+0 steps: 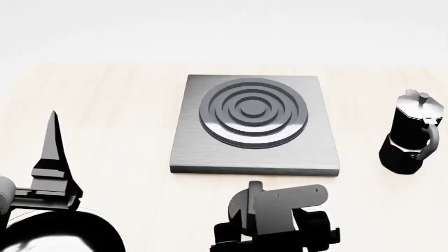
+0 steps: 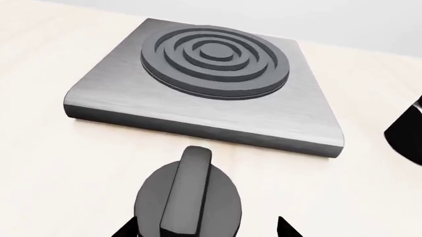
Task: Turn on the stove.
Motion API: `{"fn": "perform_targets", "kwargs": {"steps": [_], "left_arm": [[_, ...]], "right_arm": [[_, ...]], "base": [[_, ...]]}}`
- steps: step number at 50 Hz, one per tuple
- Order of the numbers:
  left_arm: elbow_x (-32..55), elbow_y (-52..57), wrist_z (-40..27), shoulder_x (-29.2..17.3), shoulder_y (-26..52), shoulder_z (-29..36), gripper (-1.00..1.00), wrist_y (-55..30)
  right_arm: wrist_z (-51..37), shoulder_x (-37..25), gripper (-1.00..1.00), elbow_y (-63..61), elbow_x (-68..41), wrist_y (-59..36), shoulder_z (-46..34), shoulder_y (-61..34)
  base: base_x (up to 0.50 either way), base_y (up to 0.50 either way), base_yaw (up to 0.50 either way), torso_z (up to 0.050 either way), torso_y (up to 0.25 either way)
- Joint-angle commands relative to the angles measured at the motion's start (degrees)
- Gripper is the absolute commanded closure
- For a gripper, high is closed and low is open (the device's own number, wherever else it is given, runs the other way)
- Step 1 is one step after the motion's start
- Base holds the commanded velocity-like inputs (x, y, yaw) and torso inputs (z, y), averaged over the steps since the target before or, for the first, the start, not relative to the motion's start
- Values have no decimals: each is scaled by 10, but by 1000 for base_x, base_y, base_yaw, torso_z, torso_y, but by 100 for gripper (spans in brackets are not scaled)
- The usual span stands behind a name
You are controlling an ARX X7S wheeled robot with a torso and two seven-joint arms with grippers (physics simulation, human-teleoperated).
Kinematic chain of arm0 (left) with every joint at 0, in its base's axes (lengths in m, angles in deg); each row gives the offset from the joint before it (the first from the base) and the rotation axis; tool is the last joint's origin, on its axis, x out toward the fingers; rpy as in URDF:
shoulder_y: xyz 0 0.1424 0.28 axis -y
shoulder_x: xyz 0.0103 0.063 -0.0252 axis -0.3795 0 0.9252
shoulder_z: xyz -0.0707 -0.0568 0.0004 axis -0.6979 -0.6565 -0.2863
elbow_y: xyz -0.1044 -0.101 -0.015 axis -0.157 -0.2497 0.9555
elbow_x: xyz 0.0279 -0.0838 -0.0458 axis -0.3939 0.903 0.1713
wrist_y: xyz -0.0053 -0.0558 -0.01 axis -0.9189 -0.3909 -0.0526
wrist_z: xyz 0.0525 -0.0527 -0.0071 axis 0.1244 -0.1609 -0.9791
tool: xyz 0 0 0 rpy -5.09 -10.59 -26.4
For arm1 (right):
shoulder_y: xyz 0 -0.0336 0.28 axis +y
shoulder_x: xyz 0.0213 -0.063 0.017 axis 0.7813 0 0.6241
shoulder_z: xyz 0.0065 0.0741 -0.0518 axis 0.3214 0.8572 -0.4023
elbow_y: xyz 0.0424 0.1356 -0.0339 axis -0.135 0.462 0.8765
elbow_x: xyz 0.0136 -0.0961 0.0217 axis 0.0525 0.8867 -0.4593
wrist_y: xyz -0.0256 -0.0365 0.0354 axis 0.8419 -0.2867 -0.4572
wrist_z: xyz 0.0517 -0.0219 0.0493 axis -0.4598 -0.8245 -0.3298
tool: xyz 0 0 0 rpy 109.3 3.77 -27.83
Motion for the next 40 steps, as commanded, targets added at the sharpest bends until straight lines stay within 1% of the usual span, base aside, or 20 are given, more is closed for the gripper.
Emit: {"fn": "perform_targets", "kwargs": {"steps": [1,25,40], "left_arm": [[0,1,-6,-1,2,1,-100,-6],[3,-3,-7,-4,3,5,-100,-1],[5,-4,-11,-6,3,6,-100,0]], "right_arm": [[5,3,-100,25,6,12,-8,-7],[13,9,-100,69,8,24,-15,-23],[21,16,-100,117,10,42,-16,-35]], "base": [[0,0,0,0,0],[0,0,0,0,0],[0,0,0,0,0]]}}
